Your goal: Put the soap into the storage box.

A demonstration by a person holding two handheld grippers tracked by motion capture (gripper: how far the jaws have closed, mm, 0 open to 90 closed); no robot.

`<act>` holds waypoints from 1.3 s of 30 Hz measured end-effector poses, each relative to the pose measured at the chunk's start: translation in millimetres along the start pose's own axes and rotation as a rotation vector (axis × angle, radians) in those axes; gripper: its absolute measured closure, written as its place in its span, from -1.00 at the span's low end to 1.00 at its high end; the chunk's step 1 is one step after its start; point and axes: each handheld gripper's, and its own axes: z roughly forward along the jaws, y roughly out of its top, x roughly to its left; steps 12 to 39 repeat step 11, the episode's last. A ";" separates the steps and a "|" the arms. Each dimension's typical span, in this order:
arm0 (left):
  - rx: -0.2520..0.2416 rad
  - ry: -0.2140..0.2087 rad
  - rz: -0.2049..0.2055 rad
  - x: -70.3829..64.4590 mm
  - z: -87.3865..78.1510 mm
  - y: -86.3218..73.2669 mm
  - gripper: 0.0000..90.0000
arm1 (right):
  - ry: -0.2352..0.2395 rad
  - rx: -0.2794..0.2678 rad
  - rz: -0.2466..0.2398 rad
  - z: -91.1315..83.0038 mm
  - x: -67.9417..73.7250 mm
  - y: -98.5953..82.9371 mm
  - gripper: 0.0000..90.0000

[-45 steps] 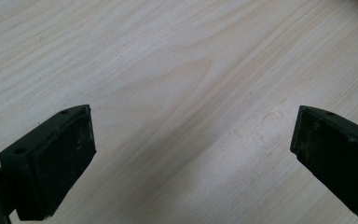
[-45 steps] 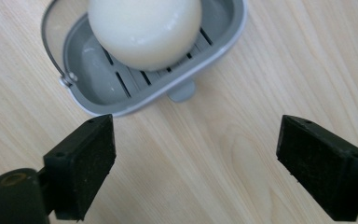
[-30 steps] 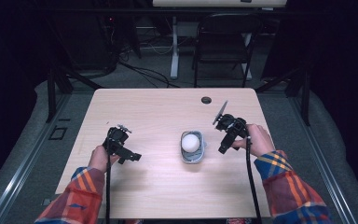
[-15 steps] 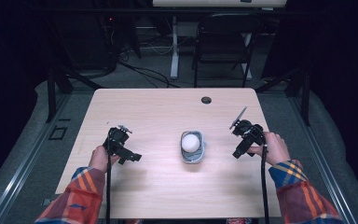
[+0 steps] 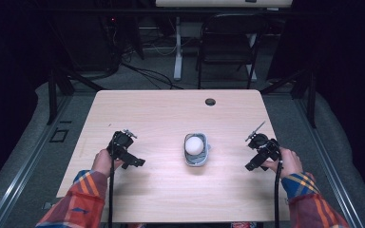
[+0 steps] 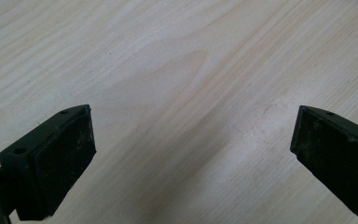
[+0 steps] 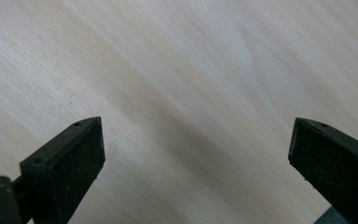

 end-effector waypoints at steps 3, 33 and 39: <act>-0.001 -0.001 0.007 -0.4 0.0 0.2 -1.00 | 0.004 -0.011 0.034 9.8 2.1 -10.1 -0.92; 0.000 -0.008 0.003 1.2 1.2 -0.9 -1.00 | -0.003 0.052 0.004 11.0 -1.5 -12.8 -0.91; 0.000 -0.008 0.003 1.2 1.2 -0.9 -1.00 | -0.003 0.052 0.004 11.0 -1.5 -12.8 -0.91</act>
